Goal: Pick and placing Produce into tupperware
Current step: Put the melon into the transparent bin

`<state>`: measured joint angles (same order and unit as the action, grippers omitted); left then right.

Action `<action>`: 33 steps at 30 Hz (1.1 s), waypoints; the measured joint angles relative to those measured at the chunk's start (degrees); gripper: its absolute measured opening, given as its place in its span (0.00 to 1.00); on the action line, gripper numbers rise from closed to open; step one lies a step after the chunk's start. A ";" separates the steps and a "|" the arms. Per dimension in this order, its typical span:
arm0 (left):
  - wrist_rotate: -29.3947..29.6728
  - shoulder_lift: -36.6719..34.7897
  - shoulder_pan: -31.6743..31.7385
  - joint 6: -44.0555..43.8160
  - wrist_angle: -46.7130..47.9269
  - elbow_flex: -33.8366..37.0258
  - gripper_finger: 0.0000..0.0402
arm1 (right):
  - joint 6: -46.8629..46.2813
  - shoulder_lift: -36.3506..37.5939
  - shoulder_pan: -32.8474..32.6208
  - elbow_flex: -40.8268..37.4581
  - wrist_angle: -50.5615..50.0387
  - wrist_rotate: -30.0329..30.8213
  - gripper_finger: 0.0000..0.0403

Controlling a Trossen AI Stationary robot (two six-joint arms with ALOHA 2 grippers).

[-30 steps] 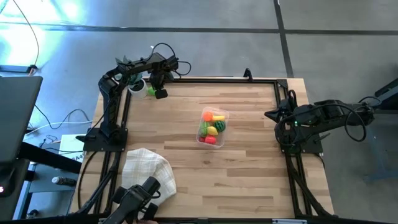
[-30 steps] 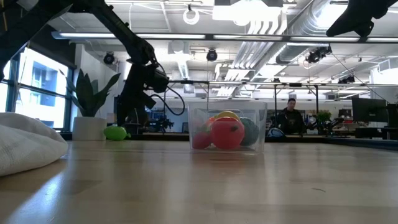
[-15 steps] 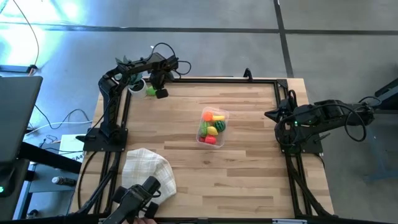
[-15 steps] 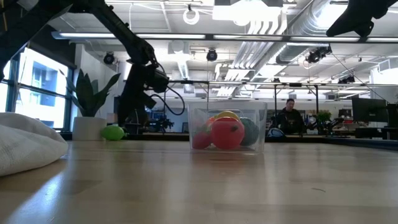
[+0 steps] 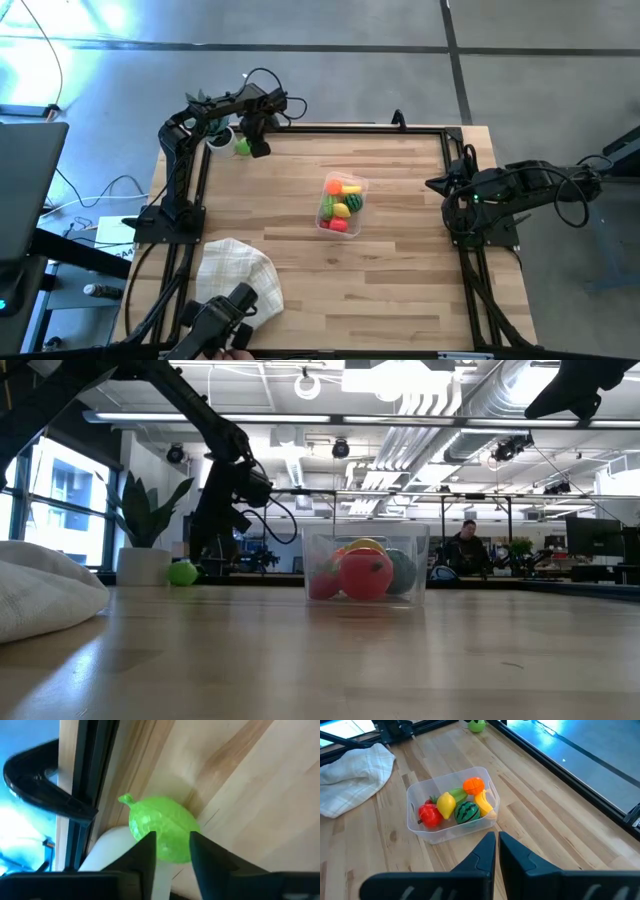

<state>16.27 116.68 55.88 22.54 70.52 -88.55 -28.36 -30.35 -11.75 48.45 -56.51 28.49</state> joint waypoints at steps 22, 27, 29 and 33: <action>0.53 0.00 0.00 -19.14 4.54 0.00 0.39 | 0.13 0.00 0.01 -0.01 -0.01 0.00 0.03; -0.26 0.00 -0.02 -24.51 4.10 0.00 0.39 | 0.16 0.00 0.02 -0.01 0.00 0.00 0.03; -0.26 0.00 0.00 -26.11 4.21 0.00 0.39 | 0.09 0.00 0.02 0.00 0.00 0.00 0.03; -0.72 0.00 -0.01 -30.16 4.59 0.00 0.39 | 0.15 0.00 0.02 -0.02 0.00 0.00 0.03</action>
<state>15.55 116.68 55.87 -7.61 75.11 -88.55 -28.21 -30.35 -11.73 48.42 -56.51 28.49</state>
